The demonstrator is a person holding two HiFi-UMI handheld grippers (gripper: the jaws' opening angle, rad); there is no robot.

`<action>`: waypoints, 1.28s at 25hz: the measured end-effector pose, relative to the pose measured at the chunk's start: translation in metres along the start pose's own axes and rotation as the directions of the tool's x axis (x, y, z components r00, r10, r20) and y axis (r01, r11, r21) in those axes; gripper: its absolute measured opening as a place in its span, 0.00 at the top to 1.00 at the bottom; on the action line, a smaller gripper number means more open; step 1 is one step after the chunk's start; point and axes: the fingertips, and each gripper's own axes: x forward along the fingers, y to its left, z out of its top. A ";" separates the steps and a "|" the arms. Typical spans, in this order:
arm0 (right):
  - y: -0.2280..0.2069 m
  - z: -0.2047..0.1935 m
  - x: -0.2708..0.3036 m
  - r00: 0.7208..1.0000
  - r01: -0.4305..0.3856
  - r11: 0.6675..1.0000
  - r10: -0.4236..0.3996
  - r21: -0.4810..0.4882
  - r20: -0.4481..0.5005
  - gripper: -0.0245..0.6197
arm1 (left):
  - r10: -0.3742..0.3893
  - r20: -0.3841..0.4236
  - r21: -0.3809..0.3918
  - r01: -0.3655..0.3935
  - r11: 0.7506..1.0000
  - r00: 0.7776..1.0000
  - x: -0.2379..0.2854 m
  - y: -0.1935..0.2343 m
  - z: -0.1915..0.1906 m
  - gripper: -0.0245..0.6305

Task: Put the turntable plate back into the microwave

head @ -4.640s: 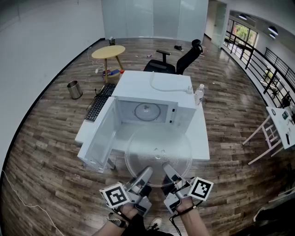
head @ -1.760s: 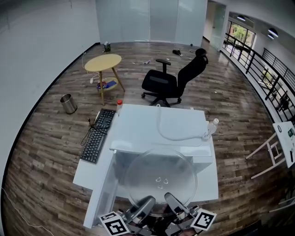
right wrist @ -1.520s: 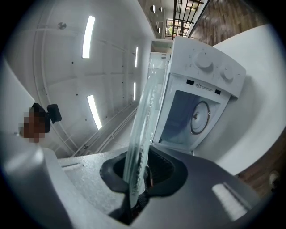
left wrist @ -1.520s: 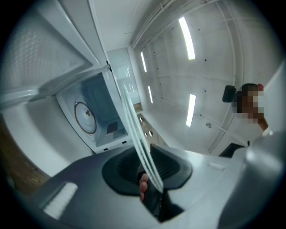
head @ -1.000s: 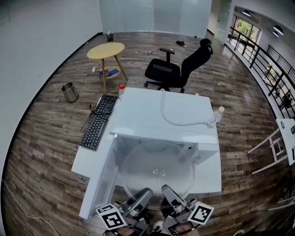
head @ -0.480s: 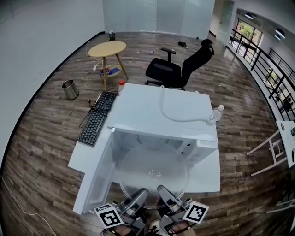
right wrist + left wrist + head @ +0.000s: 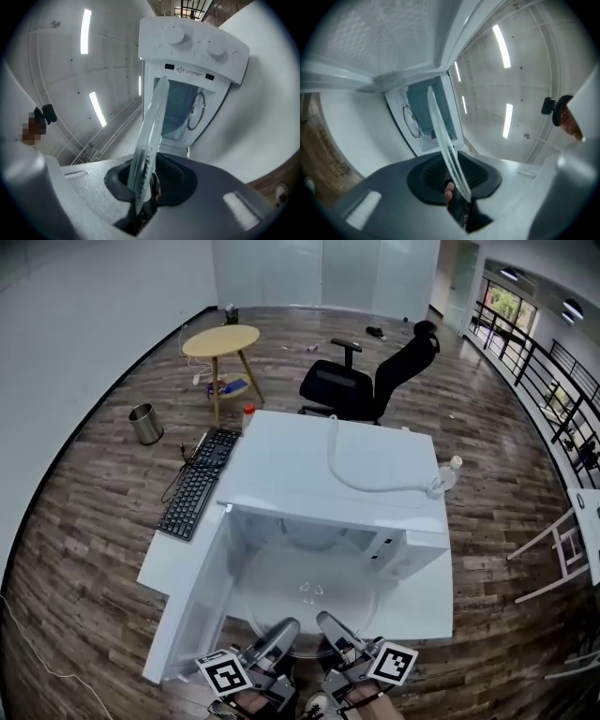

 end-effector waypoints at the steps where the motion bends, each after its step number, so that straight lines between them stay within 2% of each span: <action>1: -0.002 0.001 0.001 1.000 0.000 1.000 0.000 -0.002 -0.002 0.89 | -0.002 0.003 -0.003 0.002 1.000 1.000 0.001 0.002 0.001 0.85; 6: -0.011 0.009 0.011 1.000 0.001 1.000 -0.001 -0.006 -0.003 0.89 | -0.003 0.002 0.013 0.003 1.000 1.000 0.011 0.013 0.008 0.85; 23: -0.054 0.021 0.030 1.000 0.025 1.000 -0.025 0.013 -0.017 0.89 | 0.013 0.007 -0.029 -0.012 1.000 1.000 0.032 0.055 0.014 0.84; 32: -0.082 0.025 0.041 0.999 0.033 0.999 -0.032 0.030 -0.029 0.89 | 0.047 -0.016 0.008 -0.047 0.999 0.999 0.042 0.083 0.019 0.84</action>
